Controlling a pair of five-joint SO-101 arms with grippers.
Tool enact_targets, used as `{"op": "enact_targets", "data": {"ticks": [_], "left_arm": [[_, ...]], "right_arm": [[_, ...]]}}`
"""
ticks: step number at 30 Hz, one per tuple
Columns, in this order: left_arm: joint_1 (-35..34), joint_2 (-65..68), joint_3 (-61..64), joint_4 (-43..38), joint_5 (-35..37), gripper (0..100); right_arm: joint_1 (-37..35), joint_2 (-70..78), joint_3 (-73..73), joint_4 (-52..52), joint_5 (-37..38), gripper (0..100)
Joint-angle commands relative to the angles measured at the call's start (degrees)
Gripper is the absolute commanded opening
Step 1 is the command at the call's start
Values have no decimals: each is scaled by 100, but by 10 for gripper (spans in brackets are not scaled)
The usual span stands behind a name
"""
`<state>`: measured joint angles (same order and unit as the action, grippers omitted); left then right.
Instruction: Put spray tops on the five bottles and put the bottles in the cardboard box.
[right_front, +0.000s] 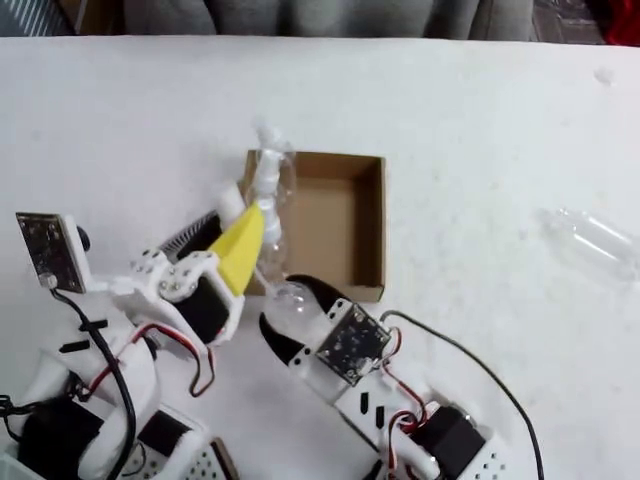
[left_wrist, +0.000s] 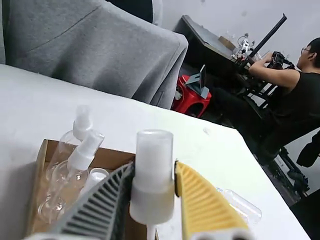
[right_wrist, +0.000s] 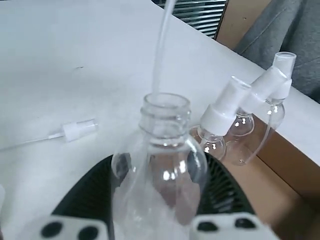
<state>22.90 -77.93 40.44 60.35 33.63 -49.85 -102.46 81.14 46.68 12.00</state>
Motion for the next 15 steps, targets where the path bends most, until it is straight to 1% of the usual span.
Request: {"op": "enact_targets", "data": {"ticks": [1,5,9,12,15], "left_arm": [[92,-48,158,9,-79,23],[347,-92,571,-273,-79,22],[778,-769,1169,-730,-132,22],[831,-1367,1793,-985,-352,22],[831,-1851,2303,-1011,-404,23]], "right_arm": [[75,-40,-185,-127,-35,17],[75,-13,-237,-119,-202,16],[84,-13,-237,-92,-202,16],[84,-13,-237,-92,-202,16],[84,-13,-237,-92,-202,16]]}}
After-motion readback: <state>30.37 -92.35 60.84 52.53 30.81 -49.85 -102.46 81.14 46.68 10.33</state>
